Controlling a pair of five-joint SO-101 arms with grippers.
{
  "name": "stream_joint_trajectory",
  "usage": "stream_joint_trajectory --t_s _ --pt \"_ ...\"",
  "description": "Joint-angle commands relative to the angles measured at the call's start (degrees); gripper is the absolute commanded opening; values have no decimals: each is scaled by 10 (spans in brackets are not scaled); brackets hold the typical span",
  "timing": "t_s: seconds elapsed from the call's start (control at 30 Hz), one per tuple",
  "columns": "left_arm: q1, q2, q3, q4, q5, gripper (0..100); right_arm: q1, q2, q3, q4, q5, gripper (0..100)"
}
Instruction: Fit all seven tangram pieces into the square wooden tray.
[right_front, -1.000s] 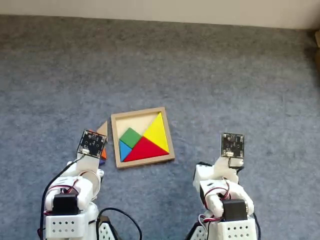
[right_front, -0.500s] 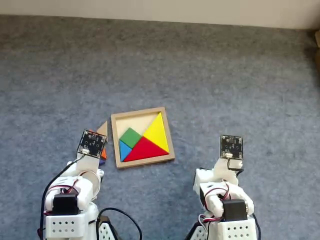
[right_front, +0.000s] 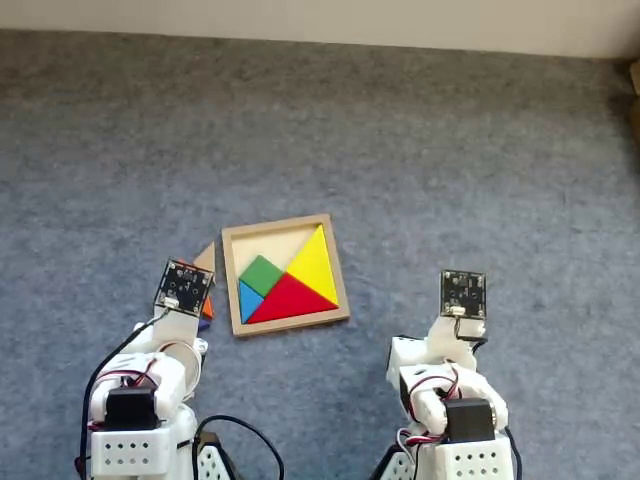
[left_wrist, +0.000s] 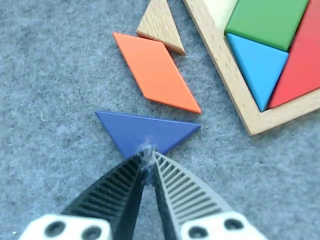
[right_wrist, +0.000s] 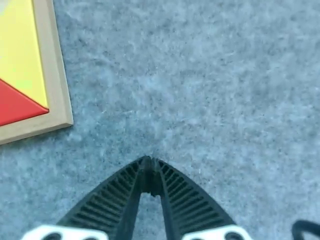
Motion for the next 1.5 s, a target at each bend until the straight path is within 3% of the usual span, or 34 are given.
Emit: stream_joint_trajectory --t_s 0.0,0.2,0.43,0.6,0.87,1.0,1.1,1.27,1.47 --pt "-5 -2 12 2 4 11 5 -7 78 4 -4 9" --pt "-12 -4 -17 4 3 11 6 -7 78 4 -4 9" --pt "-137 -4 -120 0 0 11 6 -7 78 4 -4 9" --pt "-168 -2 -198 4 -147 11 6 -7 78 4 -4 9" --pt "-178 74 -310 66 -180 11 6 -7 78 4 -4 9" --pt "-175 218 -373 73 -180 19 6 -7 78 4 -4 9" --pt "-175 333 -414 74 -175 107 6 -7 78 4 -4 9" --pt "-175 479 -445 58 -82 254 6 -7 78 4 -4 9" --pt "-168 588 -447 -15 -9 259 6 -7 78 4 -4 9"
